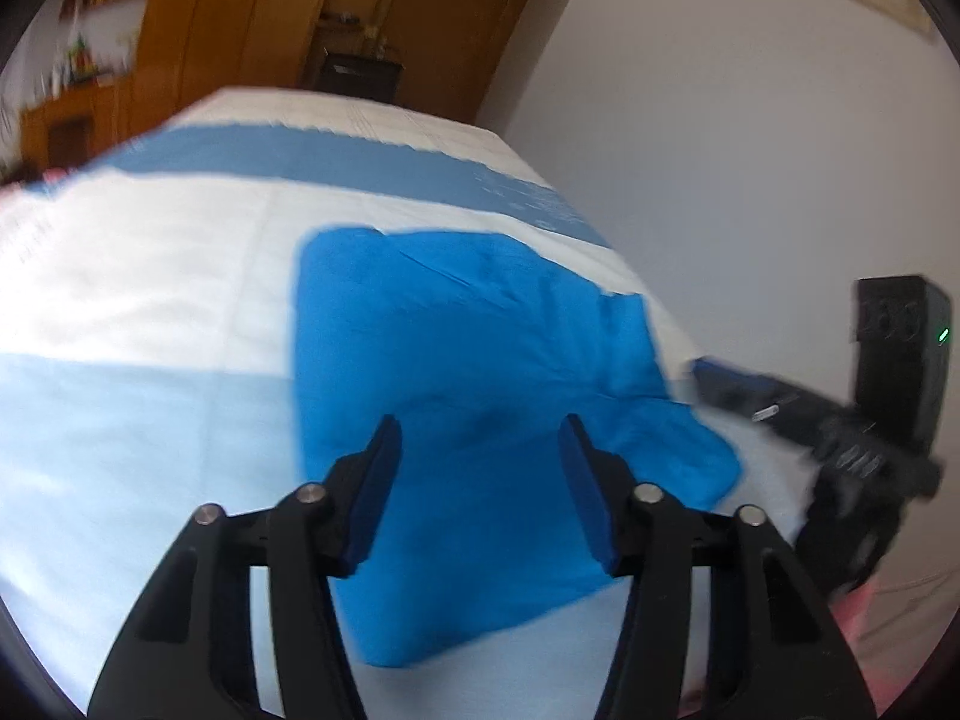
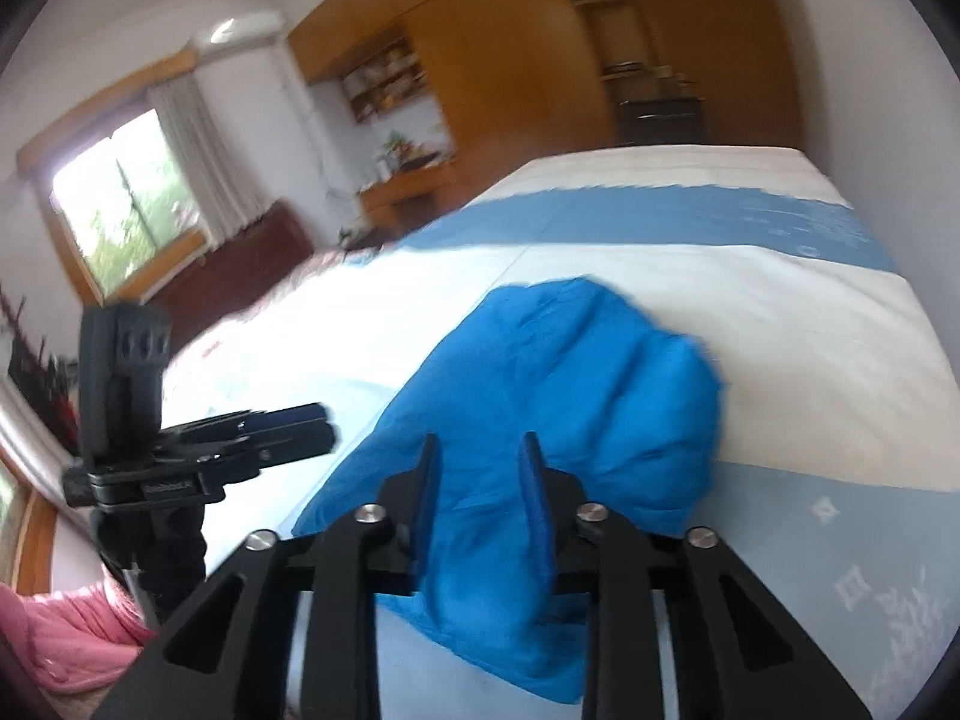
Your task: Fold large clothes
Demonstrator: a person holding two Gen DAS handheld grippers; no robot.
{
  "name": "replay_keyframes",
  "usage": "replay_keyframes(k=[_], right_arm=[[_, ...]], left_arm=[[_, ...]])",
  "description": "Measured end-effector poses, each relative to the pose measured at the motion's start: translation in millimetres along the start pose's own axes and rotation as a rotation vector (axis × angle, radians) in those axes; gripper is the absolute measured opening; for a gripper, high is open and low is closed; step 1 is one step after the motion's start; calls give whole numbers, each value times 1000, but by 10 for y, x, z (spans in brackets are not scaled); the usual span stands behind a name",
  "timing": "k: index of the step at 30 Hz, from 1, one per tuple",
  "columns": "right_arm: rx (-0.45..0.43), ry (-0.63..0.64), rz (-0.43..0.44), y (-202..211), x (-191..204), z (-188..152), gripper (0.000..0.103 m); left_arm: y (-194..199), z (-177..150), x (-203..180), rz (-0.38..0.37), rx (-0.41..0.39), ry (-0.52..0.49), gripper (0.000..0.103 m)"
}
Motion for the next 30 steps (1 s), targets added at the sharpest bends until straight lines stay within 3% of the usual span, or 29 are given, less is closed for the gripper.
replay_keyframes(k=[2,5,12,19,24,30], right_arm=[[22,20,-23,-116,14,-67,21],[49,10,-56,-200,-86,-208,18],[93,-100,-70,-289,-413,-640,10],[27,-129,-80,-389,-531,-849,8],[16,-100,-98,-350,-436,-775,8],[-8,-97,-14,-91,-354,-426,10]], left_arm=[[-100,-88,-28,-24,28,16,28],[-241,-235,0,-48,73,25,9],[-459,-462,31,-97,124,28,1],[-626,-571,89,-80,127,7,1],[-618,-527,53,-64,129,-3,1],[-392,-201,36,-76,103,-18,1]])
Point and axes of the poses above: each gripper's, at about its wrist camera, not at the fingertips, and y roughly against the way its jaws point, x to its left, z to its top, the point moved 2 cm from there along -y, roughly the way its jaws point, and after that the axes turned 10 degrees about -y, right-handed, at the moved point
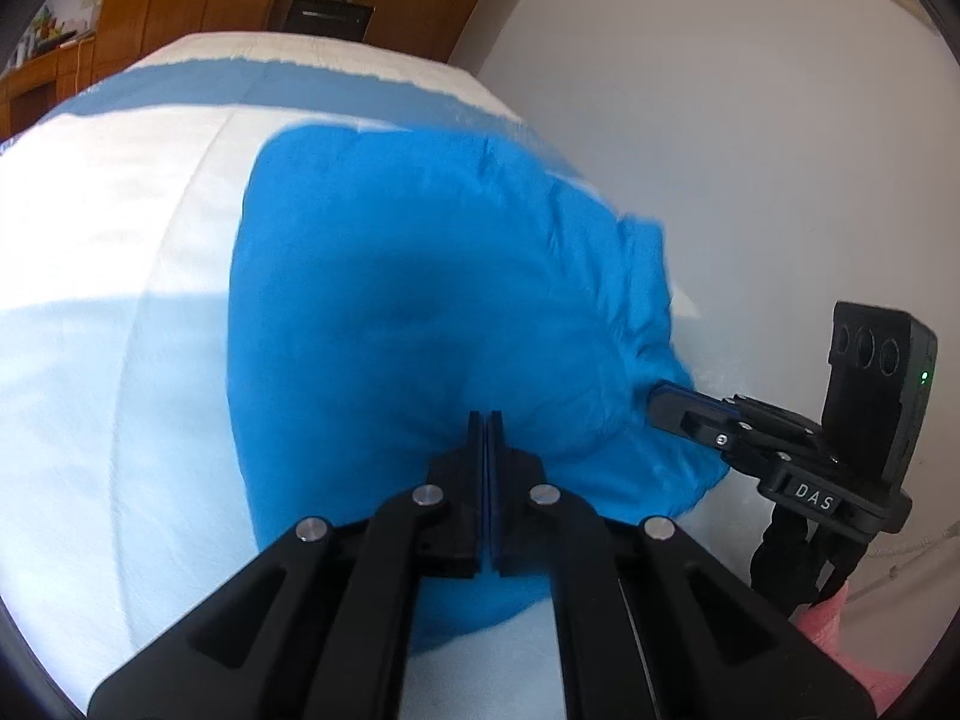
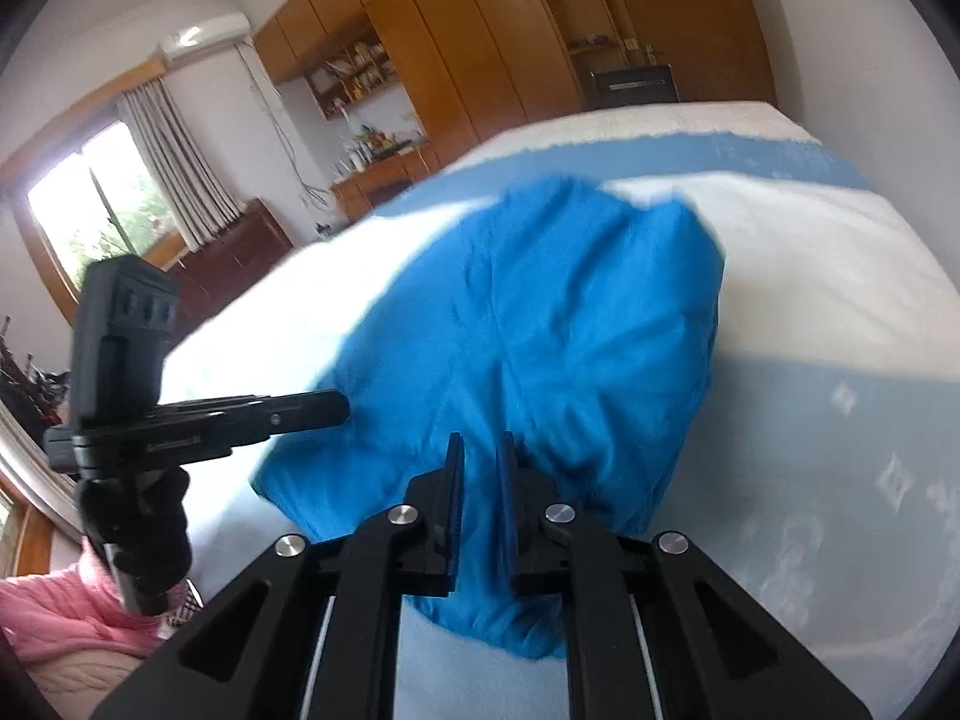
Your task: Fold large clothes
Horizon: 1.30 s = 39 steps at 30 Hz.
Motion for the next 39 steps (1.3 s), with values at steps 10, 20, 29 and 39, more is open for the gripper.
replay_keyframes(k=[10,20,29,39], right_arm=[[23,52,-162,-511,-32,932,13],[135,-90,-221,-994,-665,731,2],[81,-70,-241,-803,-567,688,2],[38,126,-219,-312,-27,198,9]], left_arm=[[-488,839,266,5,82,54,1],[-1009,722,466,-62,206,111,1],[-909,750,351,25,173,57,1],[-252,209,-33,48,62,1,1]])
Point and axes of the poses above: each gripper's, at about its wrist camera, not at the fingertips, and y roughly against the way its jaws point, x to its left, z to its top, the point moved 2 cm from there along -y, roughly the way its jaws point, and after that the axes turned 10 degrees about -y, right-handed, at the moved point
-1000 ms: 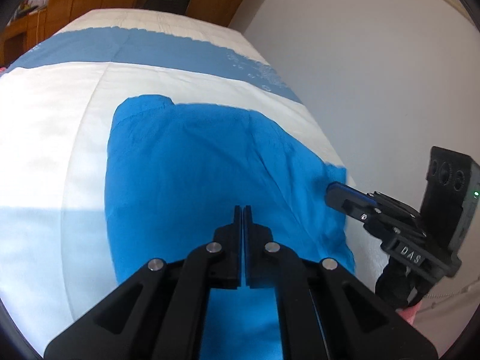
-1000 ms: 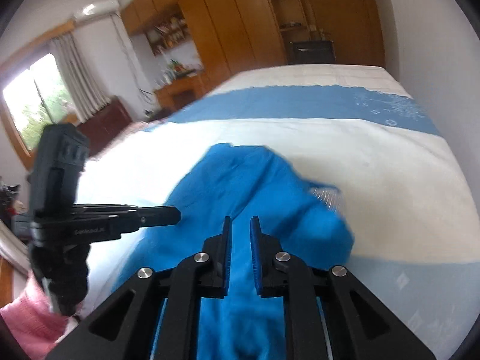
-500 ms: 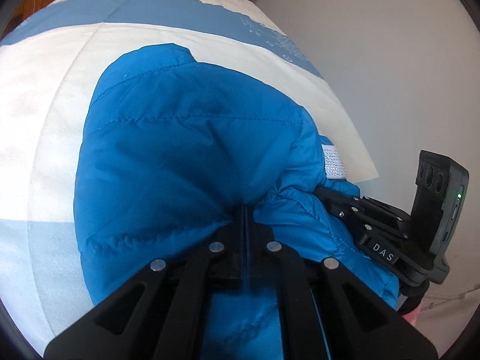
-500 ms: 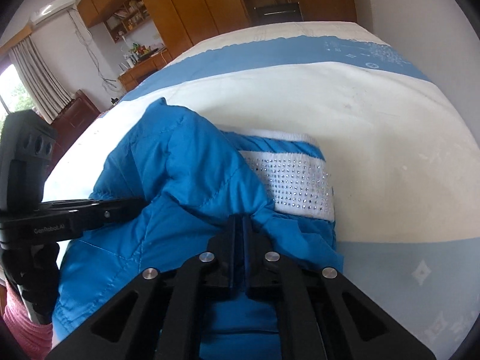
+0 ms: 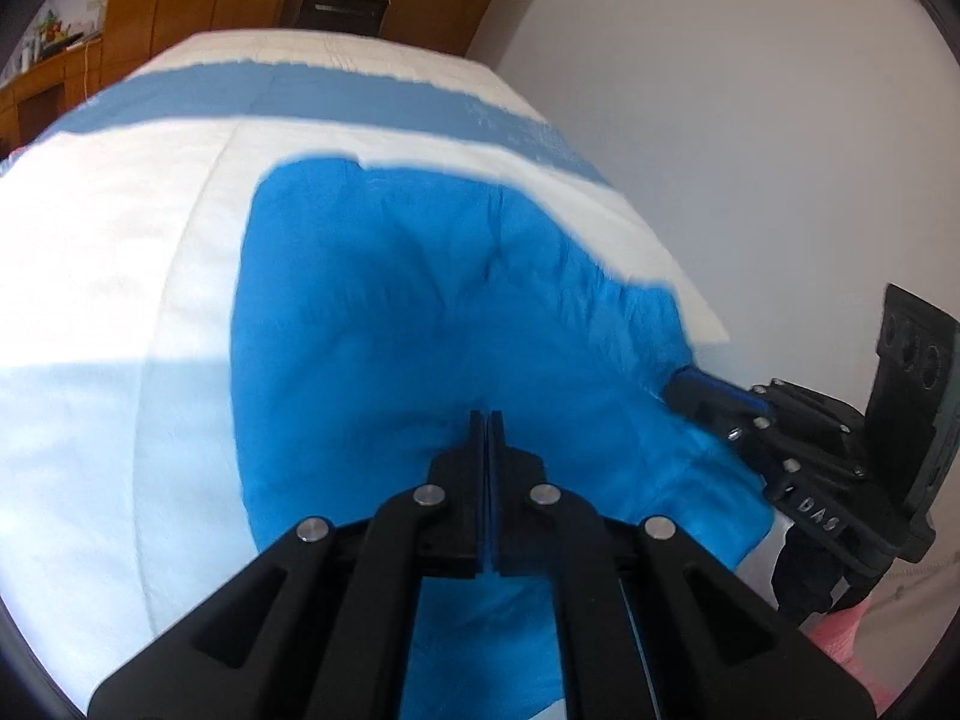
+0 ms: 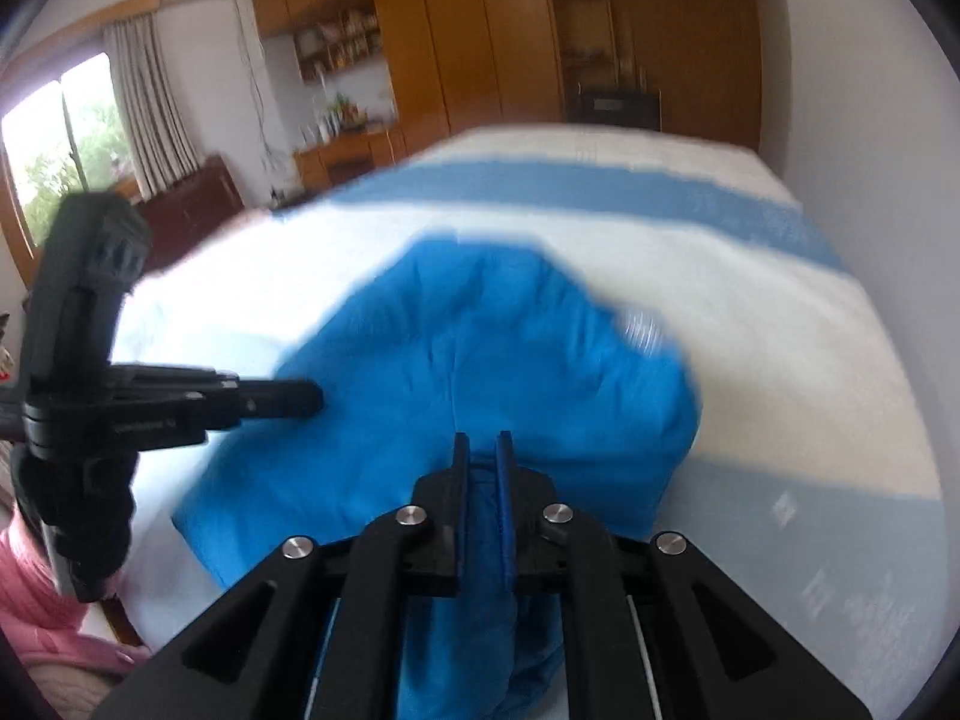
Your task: Fold large clothes
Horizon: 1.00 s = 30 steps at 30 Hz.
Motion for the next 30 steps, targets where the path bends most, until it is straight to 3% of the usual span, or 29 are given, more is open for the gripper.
replay_keyframes(k=[4,6,10,12,13,14,16,18,23,30], right_arm=[[15,-72,21,-251,-146,-164,9],[15,-112,46,-290,-210,-188,9],[2,-123,50,-198,-209,-152,9],[-13,-138,78,-74,-235,-133,16],[-28,-150,109,28,-255,-122,20],[-41,-163,133,106,-275,-108,29],[-64,-203,166,272,-364,-84,39],[-61,-248,185,340,-457,-52,57],[1,-340,251,291,-684,-26,75],[104,-450,358,27,-939,-60,87]], left_arm=[[-157,-195,192,-42,5,37,1],[-189,-239,185,-23,1,28,1],[-126,-283,102,12,-5,5,1],[3,-276,90,-4,-9,3,2],[111,-270,89,9,-28,1,14],[217,-244,84,32,-58,-7,36],[457,-244,124,65,-103,-21,51],[629,-260,187,75,-124,-16,55],[651,-324,319,60,-84,10,72],[366,-452,633,-33,-11,92,79]])
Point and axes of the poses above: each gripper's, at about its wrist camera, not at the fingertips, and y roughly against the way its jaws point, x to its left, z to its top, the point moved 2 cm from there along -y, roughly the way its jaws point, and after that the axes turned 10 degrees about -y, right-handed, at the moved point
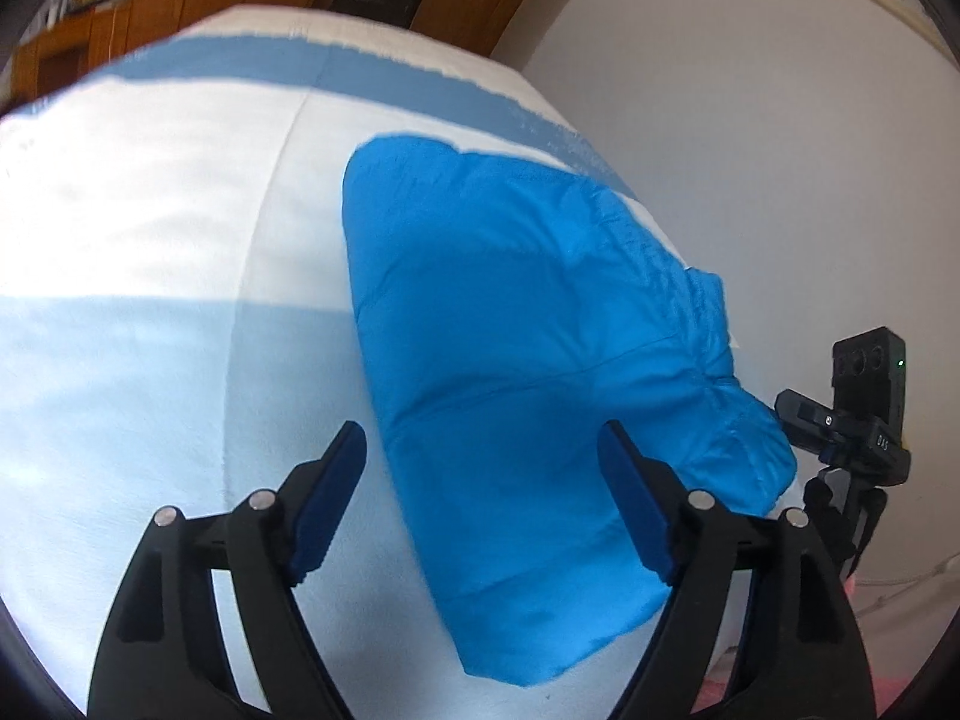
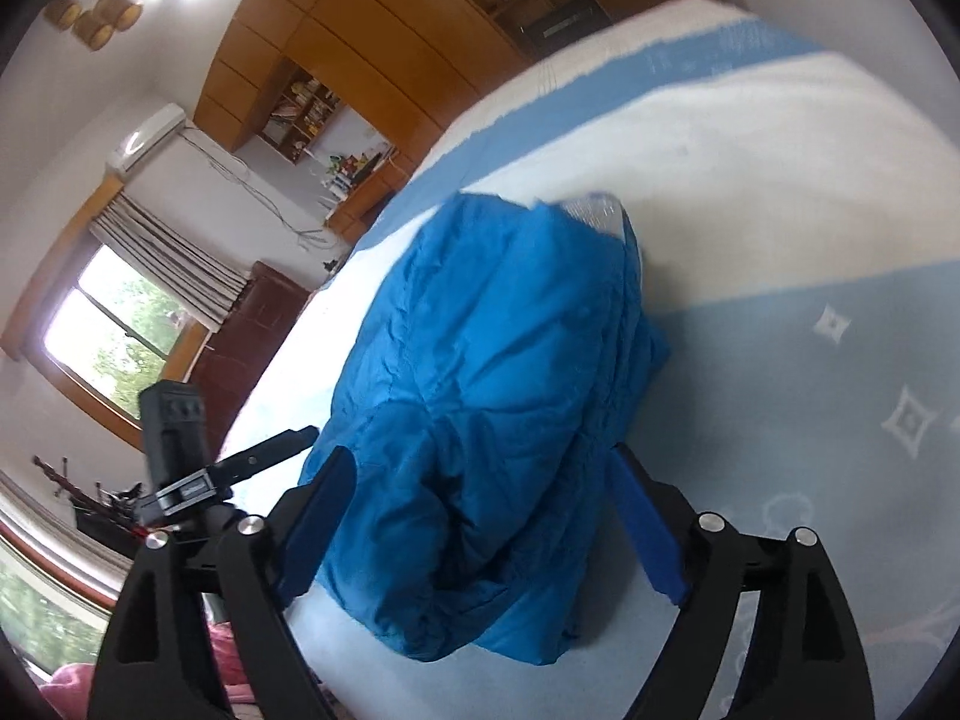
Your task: Fold large clothes
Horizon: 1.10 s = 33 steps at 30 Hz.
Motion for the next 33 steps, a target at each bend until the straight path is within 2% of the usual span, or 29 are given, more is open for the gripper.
replay_keyframes(k=[11,18,25,29,33], right_arm=[[109,-83,53,-371,-245,99,93],[167,-122,104,-611,-349,144,96],[180,-82,127,-733,-321,201,97],[189,-44,137,-817,-268,248,97],[181,-7,157,-859,-247,276,97]], left_arm=[[-365,44,121,-107,59,22,86],[-495,73,74,-111,69,-25,93],[-650,101,110,-170,82,-33,99],[-702,105,124,-204,78,-33,99],[-708,101,83,-202,64,-56,98]])
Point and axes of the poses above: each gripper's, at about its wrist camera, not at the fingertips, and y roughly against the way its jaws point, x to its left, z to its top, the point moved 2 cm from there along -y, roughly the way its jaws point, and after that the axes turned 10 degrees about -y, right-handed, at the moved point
